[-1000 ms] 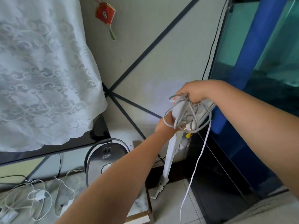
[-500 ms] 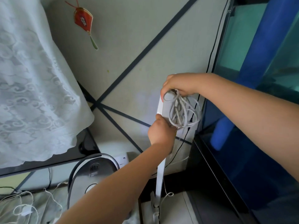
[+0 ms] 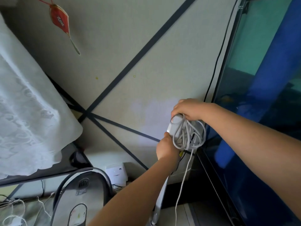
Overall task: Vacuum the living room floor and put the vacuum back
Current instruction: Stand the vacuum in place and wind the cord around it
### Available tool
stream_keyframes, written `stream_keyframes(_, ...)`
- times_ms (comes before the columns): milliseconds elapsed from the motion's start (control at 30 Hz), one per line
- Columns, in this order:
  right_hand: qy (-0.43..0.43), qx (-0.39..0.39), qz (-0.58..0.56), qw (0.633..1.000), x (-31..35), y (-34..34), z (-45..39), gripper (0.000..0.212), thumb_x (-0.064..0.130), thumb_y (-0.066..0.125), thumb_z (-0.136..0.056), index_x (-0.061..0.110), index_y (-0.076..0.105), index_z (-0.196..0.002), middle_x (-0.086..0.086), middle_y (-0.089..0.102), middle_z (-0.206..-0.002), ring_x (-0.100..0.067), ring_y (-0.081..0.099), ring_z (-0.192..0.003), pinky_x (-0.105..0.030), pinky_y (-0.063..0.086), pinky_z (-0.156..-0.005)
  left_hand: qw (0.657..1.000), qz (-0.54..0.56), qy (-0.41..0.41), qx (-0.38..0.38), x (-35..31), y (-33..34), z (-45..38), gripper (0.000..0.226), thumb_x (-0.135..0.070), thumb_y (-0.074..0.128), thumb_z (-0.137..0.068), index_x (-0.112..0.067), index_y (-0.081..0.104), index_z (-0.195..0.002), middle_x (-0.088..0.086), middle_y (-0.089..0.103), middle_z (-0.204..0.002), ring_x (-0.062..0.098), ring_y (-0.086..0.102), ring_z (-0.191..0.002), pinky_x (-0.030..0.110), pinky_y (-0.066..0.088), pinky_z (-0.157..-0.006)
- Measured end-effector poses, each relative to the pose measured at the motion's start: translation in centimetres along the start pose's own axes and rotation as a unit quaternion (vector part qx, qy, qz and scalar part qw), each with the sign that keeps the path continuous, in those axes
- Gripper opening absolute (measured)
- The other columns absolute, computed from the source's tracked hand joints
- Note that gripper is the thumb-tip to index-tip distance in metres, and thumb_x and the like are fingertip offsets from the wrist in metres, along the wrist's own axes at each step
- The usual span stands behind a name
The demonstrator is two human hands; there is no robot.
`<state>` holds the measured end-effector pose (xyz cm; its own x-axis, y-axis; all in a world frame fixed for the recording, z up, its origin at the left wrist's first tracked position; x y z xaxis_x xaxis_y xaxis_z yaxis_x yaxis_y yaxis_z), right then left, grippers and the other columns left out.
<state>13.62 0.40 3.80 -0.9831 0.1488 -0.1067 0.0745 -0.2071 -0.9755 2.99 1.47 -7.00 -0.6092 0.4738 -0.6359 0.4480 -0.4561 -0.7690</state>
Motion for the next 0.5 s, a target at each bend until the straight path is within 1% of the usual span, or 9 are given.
stream_keyframes(100,0.025,0.029,-0.04,0.998,-1.2,0.7,-0.4,0.047,0.003,0.048,-0.083,0.038,0.066,-0.108,0.006,0.058,-0.106,-0.022,0.055,-0.098,-0.039,0.05,-0.082,1.0,-0.011,0.0,0.009,0.0,1.1,-0.7,0.025,-0.017,0.05,-0.089,-0.016,0.043,-0.113,0.001,0.061,-0.083,0.024,0.061,-0.073,0.04,0.055,-0.062)
stream_keyframes(167,0.062,0.035,-0.083,0.994,-2.2,0.5,-0.6,0.051,-0.001,0.044,-0.083,0.037,0.066,-0.111,0.001,0.058,-0.107,-0.025,0.058,-0.095,-0.039,0.052,-0.082,1.0,-0.015,0.019,0.019,-0.2,1.1,-1.4,0.024,-0.02,0.052,-0.088,-0.016,0.043,-0.11,0.003,0.062,-0.082,0.027,0.062,-0.075,0.04,0.055,-0.064)
stream_keyframes(233,0.095,0.037,-0.106,0.989,-2.9,0.3,-0.5,0.056,-0.003,0.045,-0.082,0.037,0.065,-0.114,0.001,0.061,-0.109,-0.025,0.058,-0.096,-0.037,0.052,-0.083,0.998,-0.031,0.037,0.034,-0.4,1.1,-2.4,0.021,-0.023,0.055,-0.087,-0.018,0.045,-0.105,0.002,0.063,-0.083,0.026,0.061,-0.076,0.039,0.055,-0.064)
stream_keyframes(300,0.118,0.048,-0.122,0.984,-3.4,0.7,-0.2,0.056,-0.006,0.048,-0.079,0.033,0.064,-0.116,0.0,0.062,-0.11,-0.023,0.058,-0.095,-0.034,0.05,-0.08,0.998,-0.042,0.035,0.042,-0.3,1.6,-3.2,0.017,-0.025,0.058,-0.087,-0.02,0.047,-0.098,-0.002,0.06,-0.08,0.021,0.06,-0.073,0.035,0.054,-0.062)
stream_keyframes(367,0.124,0.047,-0.136,0.982,-3.6,1.3,-0.3,0.05,-0.007,0.047,-0.08,0.026,0.066,-0.114,-0.003,0.062,-0.106,-0.022,0.056,-0.089,-0.031,0.045,-0.071,0.998,-0.034,0.024,0.039,0.0,1.8,-3.8,0.011,-0.022,0.055,-0.089,-0.018,0.045,-0.093,-0.004,0.055,-0.074,0.018,0.055,-0.068,0.033,0.049,-0.059)
stream_keyframes(400,0.125,0.037,-0.141,0.981,-3.6,1.3,-0.3,0.047,-0.007,0.046,-0.082,0.023,0.066,-0.113,-0.003,0.062,-0.104,-0.023,0.055,-0.088,-0.031,0.043,-0.069,0.998,-0.033,0.019,0.04,0.2,1.8,-4.0,0.01,-0.021,0.053,-0.091,-0.017,0.044,-0.093,-0.005,0.052,-0.073,0.018,0.053,-0.067,0.033,0.047,-0.059)
stream_keyframes(433,0.126,0.023,-0.149,0.98,-3.7,1.1,-0.5,0.047,-0.006,0.045,-0.083,0.023,0.066,-0.113,-0.002,0.062,-0.105,-0.023,0.056,-0.091,-0.032,0.044,-0.07,0.998,-0.032,0.018,0.045,0.3,1.8,-4.6,0.012,-0.021,0.052,-0.092,-0.017,0.041,-0.094,-0.006,0.051,-0.073,0.018,0.053,-0.068,0.033,0.045,-0.06)
stream_keyframes(500,0.14,0.009,-0.169,0.976,-4.1,1.0,-1.3,0.051,-0.007,0.045,-0.084,0.025,0.065,-0.12,-0.001,0.062,-0.107,-0.024,0.058,-0.095,-0.031,0.048,-0.074,0.997,-0.036,0.014,0.066,0.6,1.6,-5.7,0.022,-0.024,0.058,-0.091,-0.019,0.039,-0.1,-0.006,0.053,-0.078,0.02,0.058,-0.075,0.034,0.048,-0.064)
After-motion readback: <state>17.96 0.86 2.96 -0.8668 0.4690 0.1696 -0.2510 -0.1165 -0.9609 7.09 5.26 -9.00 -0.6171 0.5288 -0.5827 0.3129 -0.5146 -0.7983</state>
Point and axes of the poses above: each hand's wrist, its own z-axis away from the middle knuckle, its own y-axis out of the palm, x = y × z, the point moved 9 cm from there along -z, towards the middle knuckle
